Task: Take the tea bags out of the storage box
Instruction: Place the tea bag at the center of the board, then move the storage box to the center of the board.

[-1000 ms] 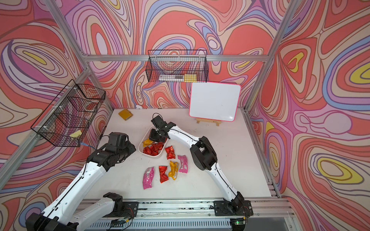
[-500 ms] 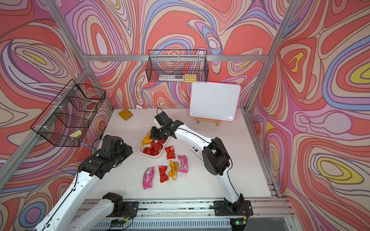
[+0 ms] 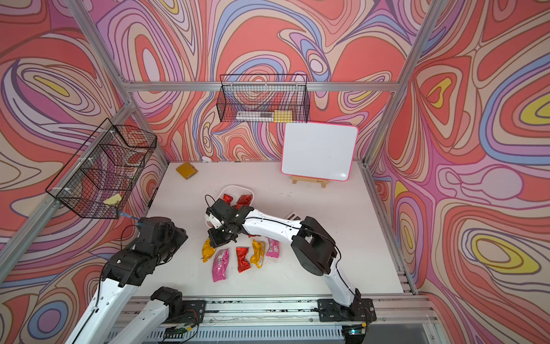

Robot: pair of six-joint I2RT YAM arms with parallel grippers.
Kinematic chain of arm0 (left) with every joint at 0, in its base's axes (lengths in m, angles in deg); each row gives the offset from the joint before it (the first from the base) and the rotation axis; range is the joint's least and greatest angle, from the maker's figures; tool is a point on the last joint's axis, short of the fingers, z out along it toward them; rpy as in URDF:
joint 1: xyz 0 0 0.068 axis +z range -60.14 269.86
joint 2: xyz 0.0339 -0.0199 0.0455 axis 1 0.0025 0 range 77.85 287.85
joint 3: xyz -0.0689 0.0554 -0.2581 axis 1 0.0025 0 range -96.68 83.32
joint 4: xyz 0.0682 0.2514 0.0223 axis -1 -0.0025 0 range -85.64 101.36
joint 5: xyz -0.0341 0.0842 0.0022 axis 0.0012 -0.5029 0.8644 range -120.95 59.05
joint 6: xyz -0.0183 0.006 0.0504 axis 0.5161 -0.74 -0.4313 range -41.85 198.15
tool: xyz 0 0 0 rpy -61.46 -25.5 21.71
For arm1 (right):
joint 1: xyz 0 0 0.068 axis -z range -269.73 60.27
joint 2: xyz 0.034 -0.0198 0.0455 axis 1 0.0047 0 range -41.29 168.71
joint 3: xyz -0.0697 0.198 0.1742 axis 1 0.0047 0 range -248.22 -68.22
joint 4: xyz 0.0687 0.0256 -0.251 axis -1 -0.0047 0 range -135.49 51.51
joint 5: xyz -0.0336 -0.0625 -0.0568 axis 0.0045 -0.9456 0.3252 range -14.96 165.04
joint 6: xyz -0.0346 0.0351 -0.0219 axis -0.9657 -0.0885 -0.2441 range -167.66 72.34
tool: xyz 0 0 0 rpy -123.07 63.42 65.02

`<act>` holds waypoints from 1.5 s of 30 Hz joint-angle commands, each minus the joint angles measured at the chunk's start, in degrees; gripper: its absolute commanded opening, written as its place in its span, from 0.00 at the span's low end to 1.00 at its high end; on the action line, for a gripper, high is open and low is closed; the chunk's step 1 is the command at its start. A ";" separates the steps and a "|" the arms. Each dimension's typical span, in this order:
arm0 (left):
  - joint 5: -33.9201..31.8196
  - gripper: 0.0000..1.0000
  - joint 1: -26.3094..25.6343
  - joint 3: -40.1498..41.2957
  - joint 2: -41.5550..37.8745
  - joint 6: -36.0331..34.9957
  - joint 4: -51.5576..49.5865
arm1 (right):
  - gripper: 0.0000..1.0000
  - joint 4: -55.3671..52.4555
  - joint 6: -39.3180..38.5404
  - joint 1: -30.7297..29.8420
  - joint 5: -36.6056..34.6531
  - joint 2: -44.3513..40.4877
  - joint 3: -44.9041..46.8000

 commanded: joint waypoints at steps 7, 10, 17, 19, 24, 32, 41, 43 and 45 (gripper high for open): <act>-0.62 0.45 0.24 0.93 -3.16 0.69 -6.03 | 0.09 -2.47 -3.71 -1.53 0.30 8.44 -5.92; 0.23 0.45 0.24 1.06 -2.92 0.05 -5.73 | 0.25 -3.46 -3.92 -1.89 -0.06 8.42 -6.80; 4.02 0.45 0.24 1.55 -0.52 -3.43 -1.03 | 0.43 -4.24 -2.16 -1.72 -6.59 -0.22 -6.59; 6.03 0.45 0.24 2.00 0.52 -4.90 1.59 | 0.43 -4.78 -1.15 -1.28 -10.55 -3.32 -5.16; 13.10 0.46 0.24 3.75 4.15 -9.51 10.88 | 0.40 -5.52 9.66 3.77 -22.95 -11.18 3.11; 25.04 0.55 0.24 -4.65 20.42 -21.62 16.87 | 0.41 -0.56 20.44 13.73 -20.64 -14.09 9.45; 25.58 0.58 -0.70 -18.13 39.53 -33.66 13.07 | 0.39 -2.25 24.02 18.09 -16.70 -3.46 2.30; 25.48 0.58 -0.73 -19.76 42.18 -33.78 12.44 | 0.39 -2.25 24.04 18.46 -15.78 -1.36 1.08; 25.58 0.58 -0.73 -20.38 43.69 -32.75 13.23 | 0.38 -1.87 24.21 18.89 -14.30 0.42 0.10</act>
